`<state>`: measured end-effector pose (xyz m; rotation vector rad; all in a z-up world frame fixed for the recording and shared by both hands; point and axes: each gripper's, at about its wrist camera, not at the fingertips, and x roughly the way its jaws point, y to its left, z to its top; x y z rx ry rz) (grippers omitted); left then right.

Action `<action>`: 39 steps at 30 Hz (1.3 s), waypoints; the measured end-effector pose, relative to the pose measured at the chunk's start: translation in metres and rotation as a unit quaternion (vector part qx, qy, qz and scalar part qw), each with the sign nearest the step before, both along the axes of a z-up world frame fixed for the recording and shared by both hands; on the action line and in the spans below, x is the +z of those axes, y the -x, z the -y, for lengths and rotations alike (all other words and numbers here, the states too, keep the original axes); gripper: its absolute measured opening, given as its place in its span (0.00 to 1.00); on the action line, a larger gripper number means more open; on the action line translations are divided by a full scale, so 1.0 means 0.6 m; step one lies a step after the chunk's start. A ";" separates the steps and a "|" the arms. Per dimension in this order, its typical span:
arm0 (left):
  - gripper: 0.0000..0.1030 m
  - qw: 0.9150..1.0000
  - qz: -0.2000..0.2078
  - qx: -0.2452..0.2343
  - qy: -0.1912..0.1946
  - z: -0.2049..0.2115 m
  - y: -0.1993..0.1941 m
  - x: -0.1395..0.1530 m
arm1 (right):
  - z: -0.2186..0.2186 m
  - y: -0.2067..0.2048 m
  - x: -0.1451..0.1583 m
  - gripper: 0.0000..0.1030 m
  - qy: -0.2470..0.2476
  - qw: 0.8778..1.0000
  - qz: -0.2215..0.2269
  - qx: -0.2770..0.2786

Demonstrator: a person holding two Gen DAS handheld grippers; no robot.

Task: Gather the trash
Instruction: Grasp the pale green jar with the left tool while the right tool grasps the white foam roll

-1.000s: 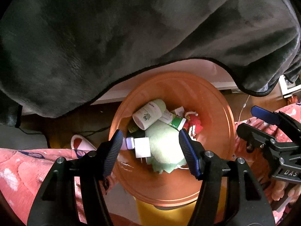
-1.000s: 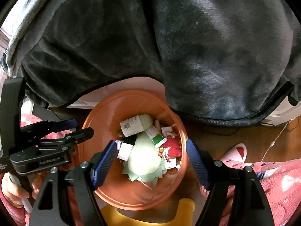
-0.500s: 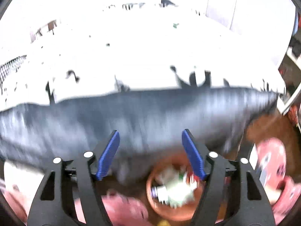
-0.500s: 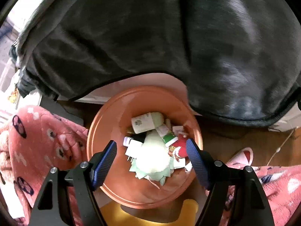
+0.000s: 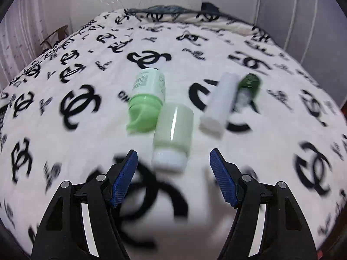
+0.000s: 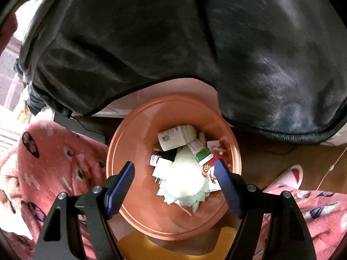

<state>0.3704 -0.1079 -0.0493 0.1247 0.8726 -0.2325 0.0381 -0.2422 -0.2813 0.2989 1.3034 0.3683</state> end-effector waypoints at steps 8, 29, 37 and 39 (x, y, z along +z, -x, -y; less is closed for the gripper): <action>0.43 0.999 -0.030 0.024 0.000 0.014 -0.060 -0.028 | 0.003 -0.004 -0.004 0.72 -0.029 0.999 -0.013 -0.004; 0.40 0.990 0.080 -0.067 0.093 -0.124 0.318 0.105 | -0.036 0.021 0.284 0.69 -0.095 0.974 0.178 0.099; 0.40 0.987 0.063 -0.045 0.144 -0.204 0.372 0.068 | 0.000 -0.265 0.458 0.75 -0.111 0.967 0.227 -0.014; 0.40 0.986 0.062 -0.041 0.147 -0.216 0.377 0.060 | -0.004 -0.365 0.467 0.74 -0.101 0.971 0.211 -0.054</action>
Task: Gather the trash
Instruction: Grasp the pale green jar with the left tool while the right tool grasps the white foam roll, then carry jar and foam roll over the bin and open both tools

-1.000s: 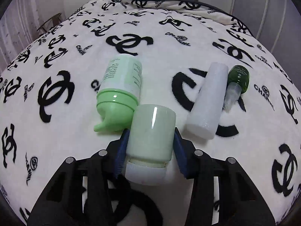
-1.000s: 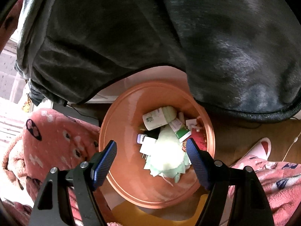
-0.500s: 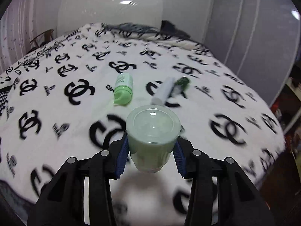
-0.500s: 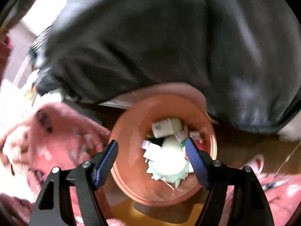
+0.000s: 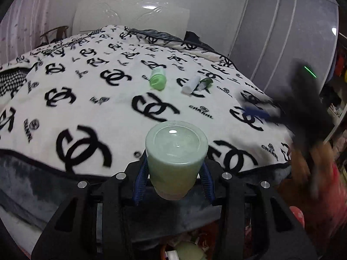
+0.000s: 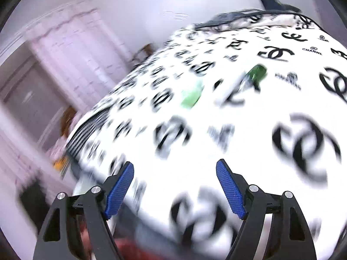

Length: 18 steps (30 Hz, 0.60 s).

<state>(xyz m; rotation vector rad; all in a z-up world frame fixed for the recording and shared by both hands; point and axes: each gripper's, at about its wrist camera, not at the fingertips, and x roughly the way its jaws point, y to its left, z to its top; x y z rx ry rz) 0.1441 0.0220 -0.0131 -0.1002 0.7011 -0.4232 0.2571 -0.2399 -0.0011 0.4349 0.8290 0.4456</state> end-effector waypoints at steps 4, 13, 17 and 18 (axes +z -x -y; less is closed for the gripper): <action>0.40 1.000 -0.005 0.008 0.006 -0.024 0.004 -0.014 | -0.007 -0.161 -0.017 0.71 -0.019 0.997 -0.057 -0.056; 0.40 1.000 -0.007 0.010 0.018 -0.055 0.006 -0.024 | -0.028 -0.312 -0.112 0.37 0.010 0.975 -0.175 -0.138; 0.40 1.000 -0.009 0.006 0.025 -0.055 0.011 -0.028 | -0.030 -0.276 -0.092 0.31 0.043 0.981 -0.137 -0.127; 0.40 1.000 -0.010 0.006 0.026 -0.054 0.012 -0.028 | -0.028 -0.264 -0.080 0.31 0.048 0.983 -0.124 -0.124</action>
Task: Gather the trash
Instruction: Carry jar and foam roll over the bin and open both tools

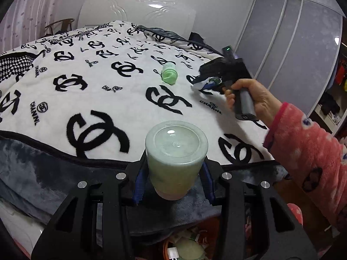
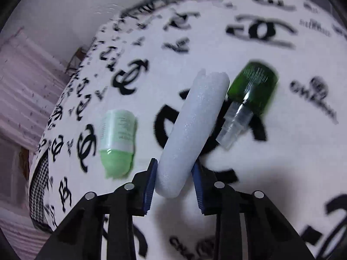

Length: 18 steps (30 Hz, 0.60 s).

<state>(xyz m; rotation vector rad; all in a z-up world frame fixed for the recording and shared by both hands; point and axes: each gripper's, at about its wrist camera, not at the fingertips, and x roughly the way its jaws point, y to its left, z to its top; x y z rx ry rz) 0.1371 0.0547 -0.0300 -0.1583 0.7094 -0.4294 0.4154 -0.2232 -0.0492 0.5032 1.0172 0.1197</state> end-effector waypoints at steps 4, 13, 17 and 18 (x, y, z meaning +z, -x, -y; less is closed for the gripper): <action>0.40 1.000 0.000 0.002 0.003 0.005 0.014 0.004 | 0.009 0.073 0.054 0.29 0.002 0.998 0.049 0.036; 0.41 0.999 -0.014 -0.039 0.007 0.042 0.091 -0.005 | 0.026 0.390 0.081 0.29 0.001 0.977 0.122 0.176; 0.41 0.997 -0.044 -0.071 -0.003 0.077 0.132 -0.049 | 0.017 0.549 0.033 0.30 0.028 0.970 0.113 0.214; 0.41 0.995 -0.054 -0.079 -0.005 0.086 0.141 -0.065 | 0.014 0.576 0.022 0.30 0.033 0.968 0.111 0.221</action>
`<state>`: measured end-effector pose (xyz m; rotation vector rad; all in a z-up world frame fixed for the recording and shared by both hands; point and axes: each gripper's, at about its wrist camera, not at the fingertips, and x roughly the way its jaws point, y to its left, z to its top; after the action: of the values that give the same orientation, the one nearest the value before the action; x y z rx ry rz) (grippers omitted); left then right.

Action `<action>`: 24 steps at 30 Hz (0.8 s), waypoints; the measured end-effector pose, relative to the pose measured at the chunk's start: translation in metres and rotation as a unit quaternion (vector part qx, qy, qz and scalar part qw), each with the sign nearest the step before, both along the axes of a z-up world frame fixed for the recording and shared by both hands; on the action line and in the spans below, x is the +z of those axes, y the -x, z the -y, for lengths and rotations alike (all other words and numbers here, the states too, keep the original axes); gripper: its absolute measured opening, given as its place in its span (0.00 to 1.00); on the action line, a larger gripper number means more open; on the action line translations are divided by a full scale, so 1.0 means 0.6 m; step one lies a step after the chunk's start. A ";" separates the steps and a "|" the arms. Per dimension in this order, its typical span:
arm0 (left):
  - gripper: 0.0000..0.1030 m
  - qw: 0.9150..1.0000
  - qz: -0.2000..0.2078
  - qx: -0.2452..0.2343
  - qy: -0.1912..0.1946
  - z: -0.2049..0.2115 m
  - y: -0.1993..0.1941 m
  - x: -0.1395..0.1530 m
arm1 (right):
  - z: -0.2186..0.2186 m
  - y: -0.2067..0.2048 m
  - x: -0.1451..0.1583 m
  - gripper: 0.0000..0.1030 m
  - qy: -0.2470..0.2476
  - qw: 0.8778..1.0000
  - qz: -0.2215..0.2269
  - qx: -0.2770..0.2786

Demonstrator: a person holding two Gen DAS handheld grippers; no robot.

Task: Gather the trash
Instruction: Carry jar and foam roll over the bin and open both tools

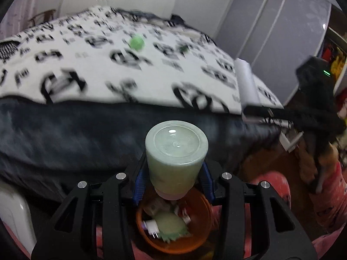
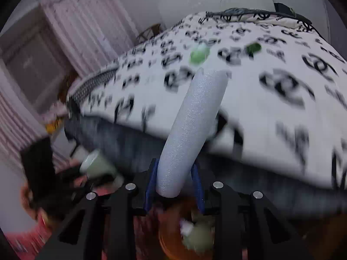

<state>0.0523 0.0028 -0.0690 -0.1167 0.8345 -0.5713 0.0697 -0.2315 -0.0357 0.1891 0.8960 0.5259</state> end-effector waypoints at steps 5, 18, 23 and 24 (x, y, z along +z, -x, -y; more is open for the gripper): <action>0.40 0.997 -0.072 -0.018 -0.012 0.033 0.027 -0.096 | -0.034 0.105 -0.093 0.30 0.040 0.998 -0.032 0.030; 0.61 0.966 -0.243 0.009 -0.090 0.076 0.037 -0.312 | -0.027 0.102 -0.367 0.60 0.096 0.971 -0.216 -0.046; 0.64 0.966 -0.242 0.023 -0.083 0.065 0.037 -0.309 | -0.010 0.102 -0.367 0.62 0.082 0.971 -0.215 -0.069; 0.64 0.967 -0.241 0.022 -0.083 0.063 0.039 -0.310 | -0.009 0.103 -0.369 0.62 0.082 0.970 -0.216 -0.070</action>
<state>0.0291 -0.0349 -0.2548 -0.1219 1.3465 -0.4314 0.0081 -0.2259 -0.2569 0.2191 1.3344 0.2781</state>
